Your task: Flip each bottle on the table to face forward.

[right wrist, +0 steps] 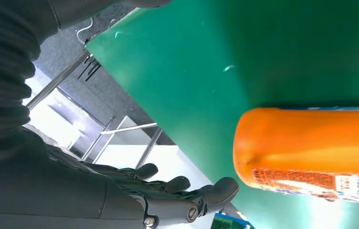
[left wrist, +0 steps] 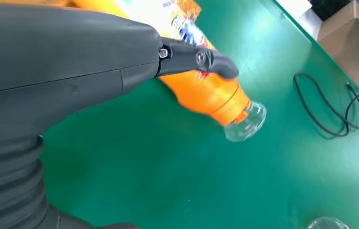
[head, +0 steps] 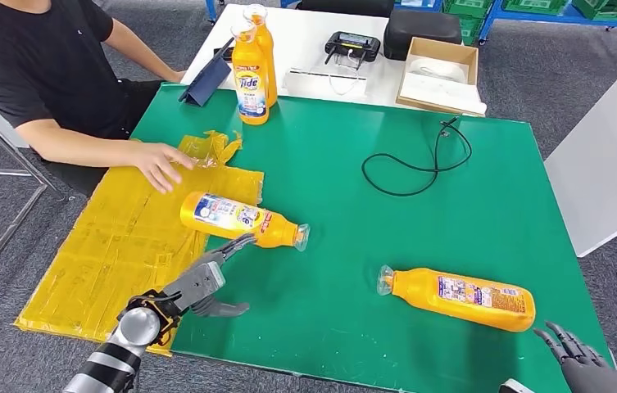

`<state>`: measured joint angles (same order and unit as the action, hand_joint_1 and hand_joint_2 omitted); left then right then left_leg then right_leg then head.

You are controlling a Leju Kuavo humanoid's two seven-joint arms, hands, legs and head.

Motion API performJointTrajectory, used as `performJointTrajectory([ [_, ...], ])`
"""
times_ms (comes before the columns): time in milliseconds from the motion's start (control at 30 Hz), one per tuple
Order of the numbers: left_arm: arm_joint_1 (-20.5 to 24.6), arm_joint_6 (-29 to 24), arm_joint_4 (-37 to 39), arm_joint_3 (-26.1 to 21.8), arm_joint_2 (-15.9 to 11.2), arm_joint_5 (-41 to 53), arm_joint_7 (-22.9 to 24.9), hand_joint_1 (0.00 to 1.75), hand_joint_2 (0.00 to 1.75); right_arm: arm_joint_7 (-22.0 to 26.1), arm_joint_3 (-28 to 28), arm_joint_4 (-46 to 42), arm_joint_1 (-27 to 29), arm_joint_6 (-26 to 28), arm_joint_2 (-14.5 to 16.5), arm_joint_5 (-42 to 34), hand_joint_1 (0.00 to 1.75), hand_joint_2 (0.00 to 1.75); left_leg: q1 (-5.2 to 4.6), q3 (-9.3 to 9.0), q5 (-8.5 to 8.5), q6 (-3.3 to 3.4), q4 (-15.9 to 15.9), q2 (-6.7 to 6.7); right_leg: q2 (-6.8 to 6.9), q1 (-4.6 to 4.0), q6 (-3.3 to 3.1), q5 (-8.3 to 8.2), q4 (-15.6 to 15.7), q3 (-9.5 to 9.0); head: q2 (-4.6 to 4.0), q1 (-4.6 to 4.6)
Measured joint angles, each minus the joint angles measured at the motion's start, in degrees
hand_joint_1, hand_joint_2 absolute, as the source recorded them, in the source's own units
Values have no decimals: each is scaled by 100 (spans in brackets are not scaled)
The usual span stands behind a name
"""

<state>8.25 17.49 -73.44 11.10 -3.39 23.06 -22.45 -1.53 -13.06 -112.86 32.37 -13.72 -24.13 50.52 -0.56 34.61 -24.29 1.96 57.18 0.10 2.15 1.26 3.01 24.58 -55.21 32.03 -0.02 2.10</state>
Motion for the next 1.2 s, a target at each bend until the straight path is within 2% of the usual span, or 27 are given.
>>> performJointTrajectory([
  [33,-28,4,-52,-19,-1,-13,7,0,175,0,-10,13,-7,-1,-12,8,0,175,0,0,3,2,0,-1,1,-1,1,-1,0,-2,0,-1],
  [167,-121,107,-200,-91,16,-469,20,0,0,-11,-24,48,-25,-4,-45,81,0,175,2,-1,8,4,0,0,1,-3,1,-3,-1,-6,0,1],
  [300,-307,202,-572,-193,139,-1285,198,0,0,-30,16,168,-190,19,28,418,0,175,3,-1,8,4,0,2,-1,-3,0,-4,-2,-5,0,0],
  [600,-569,97,-1205,-205,386,-1410,403,0,0,17,181,550,-1122,354,694,1317,0,175,2,-2,9,4,0,2,0,-3,0,-4,-2,-5,0,1],
  [833,-645,180,-1339,-207,457,-1630,451,0,0,114,273,889,-1672,404,1029,1541,0,175,4,0,11,4,0,1,0,-3,1,-4,-3,-7,0,1],
  [1067,-594,229,-1350,-207,495,-1744,500,0,0,152,402,1214,-2120,387,1188,1534,0,175,3,1,11,4,0,-1,2,-2,1,-5,-3,-6,0,1],
  [1200,-569,283,-1350,-207,496,-2014,533,0,0,218,558,1366,-2203,267,1155,1363,0,175,3,2,11,4,1,-5,6,-3,1,-5,-3,-7,1,1],
])
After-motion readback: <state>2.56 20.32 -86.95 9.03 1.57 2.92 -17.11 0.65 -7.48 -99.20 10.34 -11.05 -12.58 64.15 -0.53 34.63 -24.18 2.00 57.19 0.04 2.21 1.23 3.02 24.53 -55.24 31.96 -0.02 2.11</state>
